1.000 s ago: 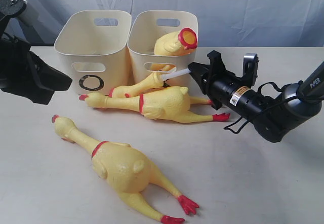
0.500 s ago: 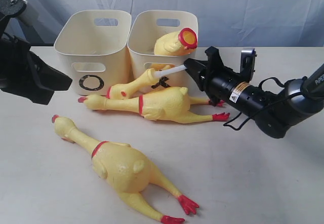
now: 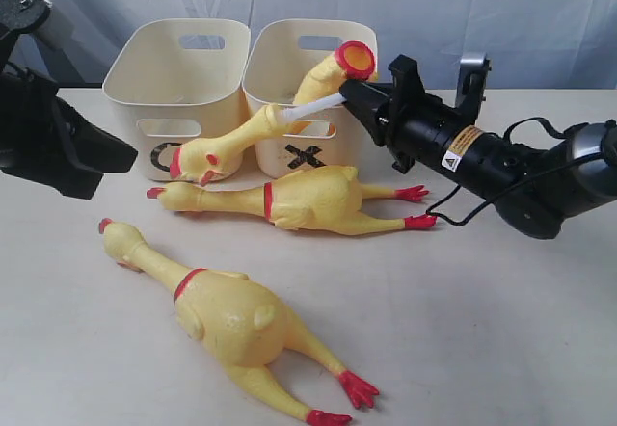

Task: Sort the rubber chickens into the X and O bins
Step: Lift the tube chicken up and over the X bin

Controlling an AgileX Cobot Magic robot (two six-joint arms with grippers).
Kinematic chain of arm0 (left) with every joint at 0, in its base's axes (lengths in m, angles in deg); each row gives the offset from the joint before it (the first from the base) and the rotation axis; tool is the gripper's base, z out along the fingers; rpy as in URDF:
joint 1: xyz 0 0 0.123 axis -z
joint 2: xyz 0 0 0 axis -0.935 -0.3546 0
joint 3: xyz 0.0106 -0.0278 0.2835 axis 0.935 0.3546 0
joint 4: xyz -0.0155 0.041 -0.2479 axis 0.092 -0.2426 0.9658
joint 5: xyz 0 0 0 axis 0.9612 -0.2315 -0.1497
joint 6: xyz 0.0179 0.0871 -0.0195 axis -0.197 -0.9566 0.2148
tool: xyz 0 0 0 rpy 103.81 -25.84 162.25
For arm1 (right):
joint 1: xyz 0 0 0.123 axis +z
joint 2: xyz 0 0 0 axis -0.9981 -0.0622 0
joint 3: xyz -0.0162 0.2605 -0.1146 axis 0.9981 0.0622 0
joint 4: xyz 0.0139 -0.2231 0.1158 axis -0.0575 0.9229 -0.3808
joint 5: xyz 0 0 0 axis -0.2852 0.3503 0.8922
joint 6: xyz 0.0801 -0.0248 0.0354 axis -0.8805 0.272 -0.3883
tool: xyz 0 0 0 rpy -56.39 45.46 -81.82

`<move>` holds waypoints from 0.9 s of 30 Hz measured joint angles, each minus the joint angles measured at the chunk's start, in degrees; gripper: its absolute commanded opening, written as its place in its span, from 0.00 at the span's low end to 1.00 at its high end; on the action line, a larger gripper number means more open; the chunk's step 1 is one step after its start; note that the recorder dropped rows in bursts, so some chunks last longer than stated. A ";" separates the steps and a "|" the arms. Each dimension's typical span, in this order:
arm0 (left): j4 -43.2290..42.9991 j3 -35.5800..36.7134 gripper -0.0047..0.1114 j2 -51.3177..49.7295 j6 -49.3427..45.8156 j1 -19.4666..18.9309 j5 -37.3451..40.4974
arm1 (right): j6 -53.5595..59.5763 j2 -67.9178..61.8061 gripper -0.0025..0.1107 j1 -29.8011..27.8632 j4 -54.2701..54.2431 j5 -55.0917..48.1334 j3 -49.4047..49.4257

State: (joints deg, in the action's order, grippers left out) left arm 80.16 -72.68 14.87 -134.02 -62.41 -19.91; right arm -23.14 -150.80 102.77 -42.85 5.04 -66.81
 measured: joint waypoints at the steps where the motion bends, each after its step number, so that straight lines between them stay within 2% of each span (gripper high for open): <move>1: 0.00 0.00 0.04 0.00 0.00 0.00 0.00 | -0.11 0.45 0.01 0.00 0.28 0.00 0.00; 16: 0.00 0.00 0.04 0.00 0.00 0.00 0.00 | -0.95 7.54 0.01 0.00 3.49 0.21 0.00; 27: 0.00 0.00 0.04 0.00 0.00 0.00 0.00 | -1.22 12.61 0.01 0.00 -4.89 -0.42 0.00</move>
State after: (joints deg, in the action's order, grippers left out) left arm 80.16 -72.68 14.87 -134.02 -62.41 -19.91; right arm -24.36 -138.19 102.77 -47.74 4.61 -66.81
